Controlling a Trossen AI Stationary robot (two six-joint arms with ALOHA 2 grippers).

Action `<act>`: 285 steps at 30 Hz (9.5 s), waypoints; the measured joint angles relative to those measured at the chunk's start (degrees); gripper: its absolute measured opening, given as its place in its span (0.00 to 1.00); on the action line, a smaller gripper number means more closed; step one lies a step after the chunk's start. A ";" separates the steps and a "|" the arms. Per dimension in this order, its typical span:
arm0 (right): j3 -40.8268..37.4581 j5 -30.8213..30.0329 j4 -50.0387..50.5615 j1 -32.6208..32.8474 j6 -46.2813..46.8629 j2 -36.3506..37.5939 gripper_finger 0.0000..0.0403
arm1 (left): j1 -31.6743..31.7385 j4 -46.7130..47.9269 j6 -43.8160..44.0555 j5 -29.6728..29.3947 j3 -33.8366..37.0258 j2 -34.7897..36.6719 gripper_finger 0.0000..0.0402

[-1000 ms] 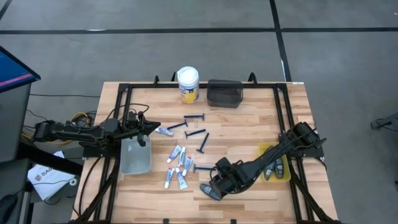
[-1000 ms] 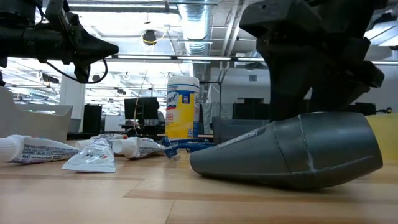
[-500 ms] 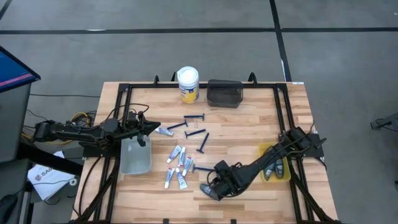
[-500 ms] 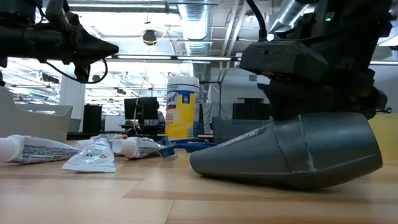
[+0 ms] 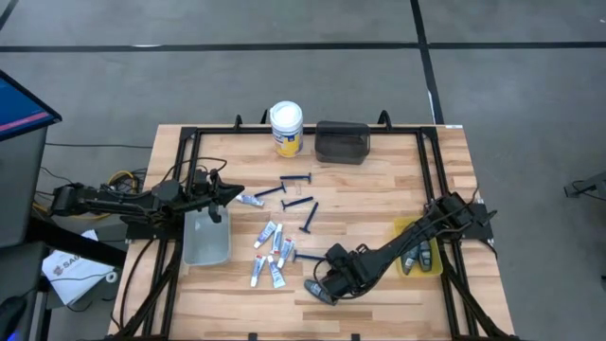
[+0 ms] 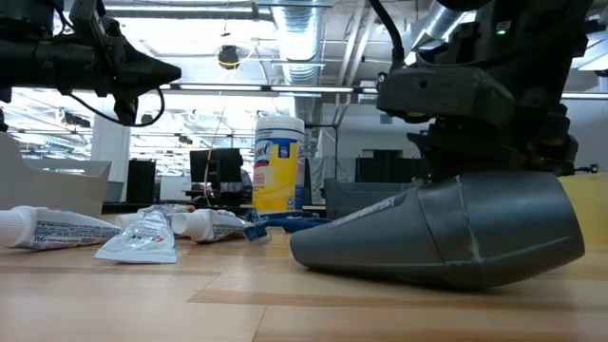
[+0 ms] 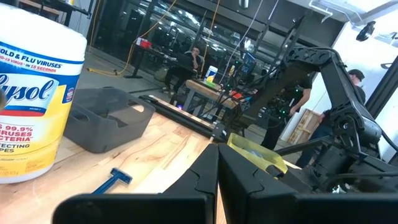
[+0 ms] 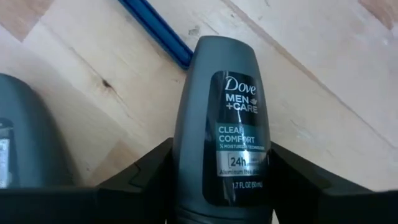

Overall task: Pick & Place Travel size toiletries
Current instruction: Put the black deodorant into the yellow bin, then put the blue razor into the black bin

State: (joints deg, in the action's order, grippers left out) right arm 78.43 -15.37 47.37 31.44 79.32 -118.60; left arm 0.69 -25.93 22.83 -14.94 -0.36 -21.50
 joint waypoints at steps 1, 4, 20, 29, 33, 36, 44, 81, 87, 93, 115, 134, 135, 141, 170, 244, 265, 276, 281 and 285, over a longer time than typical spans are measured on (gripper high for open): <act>-0.05 0.07 1.05 0.00 -0.05 0.28 0.49 | -0.02 -0.02 0.00 -0.02 0.00 0.02 0.00; -0.41 -0.43 6.55 0.07 0.21 1.61 0.49 | -0.02 -0.04 -0.02 -0.02 0.00 0.00 0.00; -3.98 -8.55 40.57 4.79 24.95 22.19 0.49 | 0.00 -0.50 0.00 -0.02 0.00 0.00 0.00; -16.07 -1.45 41.07 10.90 43.18 28.11 0.49 | -0.01 -0.99 0.00 -0.01 0.00 0.02 0.00; -18.66 0.91 36.86 11.82 44.63 28.34 0.49 | -0.02 -1.16 0.00 0.00 0.00 0.00 0.00; -19.53 1.57 34.88 12.07 44.78 28.27 0.49 | 0.00 -1.20 -0.02 0.00 0.00 0.00 0.00; -22.48 3.49 31.28 11.54 44.81 28.23 0.57 | -0.01 -1.20 -0.02 0.00 0.00 0.01 0.00; -8.48 -9.51 -18.27 3.65 -21.83 22.63 0.59 | 0.00 -1.60 -0.02 -0.01 0.00 0.02 0.00; 2.45 -8.48 -16.71 4.02 -36.28 10.61 0.61 | -0.01 -1.76 -0.01 -0.01 0.00 0.00 0.00; 14.63 -8.19 -4.53 4.68 -38.96 0.16 0.71 | -0.02 -2.12 -0.01 -0.02 0.00 0.02 0.00; 20.63 -1.35 2.13 3.19 -35.60 -10.01 0.92 | -0.02 -2.51 -0.02 0.00 0.02 0.02 0.00; 20.95 3.90 1.21 2.66 -37.23 -12.16 0.49 | 0.00 -2.93 -0.02 -0.01 0.00 0.02 0.00; 20.94 3.77 1.07 2.67 -37.72 -12.16 0.49 | -0.01 -2.96 -0.02 -0.02 0.00 0.02 0.00; 20.58 1.63 3.06 3.23 -40.65 -10.84 0.49 | 0.00 -3.16 -0.02 -0.02 0.00 0.02 0.00; -9.53 -1.07 40.76 21.40 10.09 26.00 0.49 | -0.02 -3.78 -0.02 0.00 0.00 0.02 0.00; 9.49 -20.57 32.80 16.12 -4.93 24.23 0.60 | 0.00 -4.14 -0.02 -0.02 0.00 0.02 0.00; 11.08 -4.48 -9.67 -8.31 -65.17 4.71 0.60 | 0.00 -4.15 0.00 -0.02 0.00 0.02 0.00; 10.49 0.61 -17.73 -15.55 -70.11 -1.50 0.57 | 0.00 -4.13 0.00 -0.02 0.00 0.00 0.00; 4.12 8.05 -26.18 -15.88 -70.68 0.59 0.51 | 0.00 -4.14 -0.02 0.00 0.00 0.02 0.00; -3.28 7.45 -33.71 -13.70 -70.06 2.61 0.47 | -0.02 -4.16 -0.01 -0.02 0.00 0.02 0.00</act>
State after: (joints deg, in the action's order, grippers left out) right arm 75.16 -7.92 13.67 17.74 9.26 -115.99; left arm 0.67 -30.10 22.82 -14.96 -0.36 -21.48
